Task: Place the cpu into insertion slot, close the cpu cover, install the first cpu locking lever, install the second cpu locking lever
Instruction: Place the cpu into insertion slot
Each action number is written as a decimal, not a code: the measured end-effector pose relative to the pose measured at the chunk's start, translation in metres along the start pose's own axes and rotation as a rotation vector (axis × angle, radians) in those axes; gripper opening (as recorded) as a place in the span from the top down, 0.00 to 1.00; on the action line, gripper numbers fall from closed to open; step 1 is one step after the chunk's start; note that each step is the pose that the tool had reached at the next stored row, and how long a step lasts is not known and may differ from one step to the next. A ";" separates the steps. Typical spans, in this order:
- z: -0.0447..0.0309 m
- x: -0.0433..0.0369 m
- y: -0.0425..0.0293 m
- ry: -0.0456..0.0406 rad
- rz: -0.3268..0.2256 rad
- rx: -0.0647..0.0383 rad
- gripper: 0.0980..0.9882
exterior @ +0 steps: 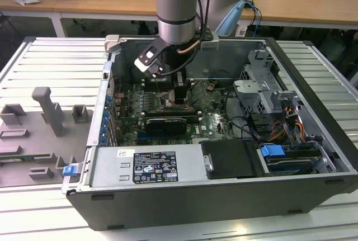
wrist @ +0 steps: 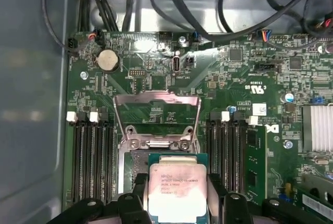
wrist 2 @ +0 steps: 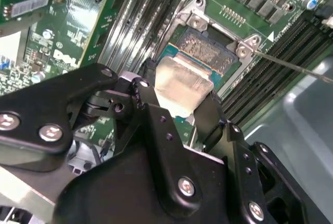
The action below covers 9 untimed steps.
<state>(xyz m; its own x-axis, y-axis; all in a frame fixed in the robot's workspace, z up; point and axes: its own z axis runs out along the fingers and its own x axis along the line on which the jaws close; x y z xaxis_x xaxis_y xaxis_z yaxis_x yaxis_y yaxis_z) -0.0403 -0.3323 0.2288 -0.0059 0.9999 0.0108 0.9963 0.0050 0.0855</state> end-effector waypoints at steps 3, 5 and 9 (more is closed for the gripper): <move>0.0044 0.0004 -0.0020 0.0044 -0.038 0.000 0.51; 0.0059 0.0014 -0.0039 0.0049 -0.041 0.000 0.51; 0.0119 0.0031 -0.0051 0.0028 -0.012 0.000 0.51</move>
<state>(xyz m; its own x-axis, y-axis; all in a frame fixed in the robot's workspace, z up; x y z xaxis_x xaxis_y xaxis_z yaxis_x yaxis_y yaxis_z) -0.0444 -0.3291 0.2165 -0.0184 0.9998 0.0126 0.9962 0.0173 0.0854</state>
